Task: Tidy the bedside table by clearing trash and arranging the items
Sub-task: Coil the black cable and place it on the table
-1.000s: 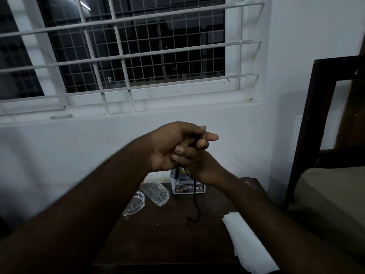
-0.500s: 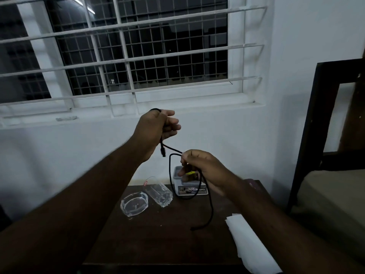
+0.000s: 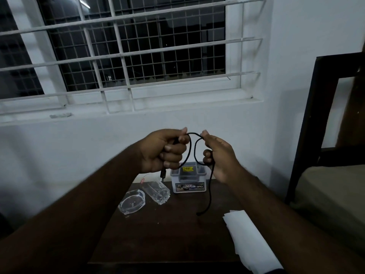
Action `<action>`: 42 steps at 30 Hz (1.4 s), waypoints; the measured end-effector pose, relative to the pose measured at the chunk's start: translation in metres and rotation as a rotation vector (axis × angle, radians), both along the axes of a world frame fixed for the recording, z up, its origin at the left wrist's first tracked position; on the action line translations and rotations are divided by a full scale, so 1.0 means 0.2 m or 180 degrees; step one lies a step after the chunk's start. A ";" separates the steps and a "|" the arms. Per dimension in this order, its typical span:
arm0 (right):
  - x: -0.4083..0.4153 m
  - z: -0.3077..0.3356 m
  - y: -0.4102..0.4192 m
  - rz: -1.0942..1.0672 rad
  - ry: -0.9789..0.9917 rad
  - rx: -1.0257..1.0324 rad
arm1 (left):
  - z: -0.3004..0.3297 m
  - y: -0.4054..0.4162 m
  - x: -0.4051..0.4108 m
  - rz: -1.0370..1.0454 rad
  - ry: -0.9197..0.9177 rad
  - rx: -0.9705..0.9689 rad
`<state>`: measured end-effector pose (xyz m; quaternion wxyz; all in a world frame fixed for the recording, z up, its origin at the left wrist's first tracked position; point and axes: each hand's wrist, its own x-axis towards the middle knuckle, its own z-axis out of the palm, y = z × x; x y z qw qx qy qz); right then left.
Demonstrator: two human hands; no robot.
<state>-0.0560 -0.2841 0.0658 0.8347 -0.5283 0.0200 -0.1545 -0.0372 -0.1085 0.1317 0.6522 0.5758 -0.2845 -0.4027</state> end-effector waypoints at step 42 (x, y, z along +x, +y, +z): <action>-0.06 0.15 -0.21 -0.0761 -0.0039 -0.1232 | -0.13 0.08 -0.15 -0.0339 0.0236 -0.0824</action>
